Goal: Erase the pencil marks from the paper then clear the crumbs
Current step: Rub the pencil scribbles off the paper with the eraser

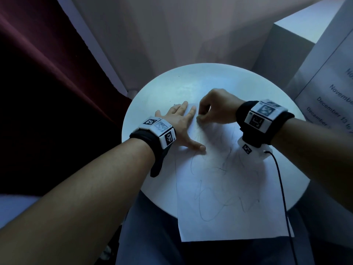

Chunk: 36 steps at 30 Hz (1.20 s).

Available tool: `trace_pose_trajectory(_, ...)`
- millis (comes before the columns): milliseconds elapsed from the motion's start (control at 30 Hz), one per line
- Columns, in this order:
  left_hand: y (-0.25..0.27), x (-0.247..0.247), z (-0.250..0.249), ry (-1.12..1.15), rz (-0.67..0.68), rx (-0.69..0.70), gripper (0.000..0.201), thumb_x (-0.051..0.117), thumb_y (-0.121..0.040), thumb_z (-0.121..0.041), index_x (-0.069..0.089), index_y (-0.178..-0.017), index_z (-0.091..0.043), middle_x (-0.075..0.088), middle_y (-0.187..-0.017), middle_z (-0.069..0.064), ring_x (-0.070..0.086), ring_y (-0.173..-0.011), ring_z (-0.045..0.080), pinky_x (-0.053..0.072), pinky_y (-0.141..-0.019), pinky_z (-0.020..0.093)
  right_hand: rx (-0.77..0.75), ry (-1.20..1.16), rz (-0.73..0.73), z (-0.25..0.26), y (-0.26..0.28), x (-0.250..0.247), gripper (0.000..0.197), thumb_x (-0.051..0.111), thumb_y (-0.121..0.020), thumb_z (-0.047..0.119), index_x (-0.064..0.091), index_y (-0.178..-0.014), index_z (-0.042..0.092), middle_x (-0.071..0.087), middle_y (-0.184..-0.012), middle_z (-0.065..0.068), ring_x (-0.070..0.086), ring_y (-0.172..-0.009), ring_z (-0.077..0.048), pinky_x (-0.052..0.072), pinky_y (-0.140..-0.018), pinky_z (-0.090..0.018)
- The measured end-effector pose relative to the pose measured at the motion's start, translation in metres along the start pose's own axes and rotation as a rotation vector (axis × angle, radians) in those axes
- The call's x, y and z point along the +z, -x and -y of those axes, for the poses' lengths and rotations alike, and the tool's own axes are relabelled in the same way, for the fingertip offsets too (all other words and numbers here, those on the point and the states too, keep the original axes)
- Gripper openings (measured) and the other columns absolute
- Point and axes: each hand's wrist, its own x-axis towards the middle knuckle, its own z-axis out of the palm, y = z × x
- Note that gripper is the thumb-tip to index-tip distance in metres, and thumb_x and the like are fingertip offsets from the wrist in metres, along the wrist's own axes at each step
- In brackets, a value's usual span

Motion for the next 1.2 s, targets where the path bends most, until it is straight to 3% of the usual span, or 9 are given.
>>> trace_pose_trajectory(100,0.000,-0.001,0.000,0.013,-0.001,0.008,0.137,0.065,-0.055,-0.089,-0.012,-0.156,-0.038,-0.020,-0.165,-0.003,-0.014,-0.152,0.018,0.006,-0.114,0.068,-0.059,0.068,0.251,0.012,0.011,0.007,0.017,0.077,-0.072,0.034,0.065,-0.060,0.031,0.061,-0.056,0.018,0.054,-0.052,0.002,0.040,-0.051,-0.015)
trace_pose_trajectory(200,-0.001,0.000,0.000,0.000,0.008,0.003,0.139,0.061,-0.054,-0.092,-0.016,-0.155,-0.036,-0.022,-0.164,-0.004,-0.015,-0.151,0.018,0.005,-0.115,0.068,0.013,0.032,0.084,-0.003,-0.004,-0.004,0.012,0.076,-0.072,0.033,0.071,-0.068,0.023,0.066,-0.064,0.011,0.063,-0.063,-0.006,0.051,-0.059,-0.025)
trace_pose_trajectory(300,-0.002,0.000,0.001,-0.003,0.012,-0.005,0.140,0.061,-0.053,-0.093,-0.016,-0.155,-0.035,-0.023,-0.164,-0.005,-0.015,-0.151,0.018,0.005,-0.115,0.068,0.081,0.012,-0.083,-0.012,-0.011,-0.011,0.010,0.074,-0.075,0.025,0.070,-0.069,0.018,0.065,-0.068,0.006,0.066,-0.072,-0.016,0.048,-0.058,-0.024)
trace_pose_trajectory(467,-0.002,0.000,0.001,-0.006,0.005,0.010,0.141,0.060,-0.051,-0.094,-0.015,-0.155,-0.037,-0.021,-0.164,-0.003,-0.014,-0.151,0.019,0.006,-0.113,0.069,-0.053,0.087,0.237,0.006,0.005,0.000,0.014,0.076,-0.074,0.031,0.067,-0.064,0.028,0.063,-0.063,0.010,0.055,-0.056,-0.003,0.043,-0.055,-0.022)
trace_pose_trajectory(600,-0.002,-0.001,0.001,-0.006,0.016,-0.007,0.140,0.062,-0.053,-0.092,-0.016,-0.155,-0.036,-0.022,-0.164,-0.004,-0.015,-0.151,0.019,0.005,-0.115,0.068,0.069,0.032,-0.047,-0.014,-0.015,-0.013,0.010,0.073,-0.075,0.026,0.070,-0.070,0.019,0.065,-0.070,0.006,0.064,-0.071,-0.014,0.045,-0.059,-0.022)
trace_pose_trajectory(667,-0.002,0.000,0.000,-0.005,0.013,-0.008,0.140,0.062,-0.053,-0.092,-0.016,-0.155,-0.035,-0.022,-0.164,-0.005,-0.015,-0.151,0.018,0.005,-0.115,0.068,0.085,-0.004,-0.110,-0.016,-0.016,-0.011,0.010,0.072,-0.074,0.024,0.068,-0.066,0.019,0.063,-0.068,0.007,0.063,-0.069,-0.016,0.044,-0.058,-0.022)
trace_pose_trajectory(833,-0.003,0.002,0.000,-0.001,0.001,-0.001,0.142,0.061,-0.052,-0.093,-0.016,-0.155,-0.035,-0.022,-0.164,-0.004,-0.015,-0.151,0.018,0.006,-0.114,0.069,0.001,0.010,0.249,-0.005,0.002,-0.008,0.013,0.076,-0.076,0.033,0.071,-0.069,0.023,0.062,-0.056,0.007,0.052,-0.043,-0.005,0.045,-0.048,-0.021)
trace_pose_trajectory(1000,-0.004,0.002,0.000,0.003,0.003,-0.006,0.140,0.060,-0.052,-0.093,-0.016,-0.155,-0.035,-0.022,-0.164,-0.004,-0.015,-0.151,0.018,0.004,-0.114,0.069,0.146,-0.083,-0.088,-0.026,-0.016,-0.019,0.014,0.075,-0.074,0.027,0.071,-0.069,0.014,0.070,-0.065,-0.004,0.062,-0.045,-0.012,0.053,-0.048,-0.024)
trace_pose_trajectory(1200,-0.003,0.004,0.002,-0.005,0.007,0.008,0.140,0.060,-0.052,-0.093,-0.017,-0.154,-0.036,-0.025,-0.163,-0.004,-0.017,-0.151,0.018,0.004,-0.114,0.069,0.064,0.027,0.102,-0.012,-0.015,-0.019,0.011,0.073,-0.077,0.021,0.069,-0.068,0.016,0.067,-0.069,-0.003,0.063,-0.049,-0.016,0.051,-0.045,-0.023)
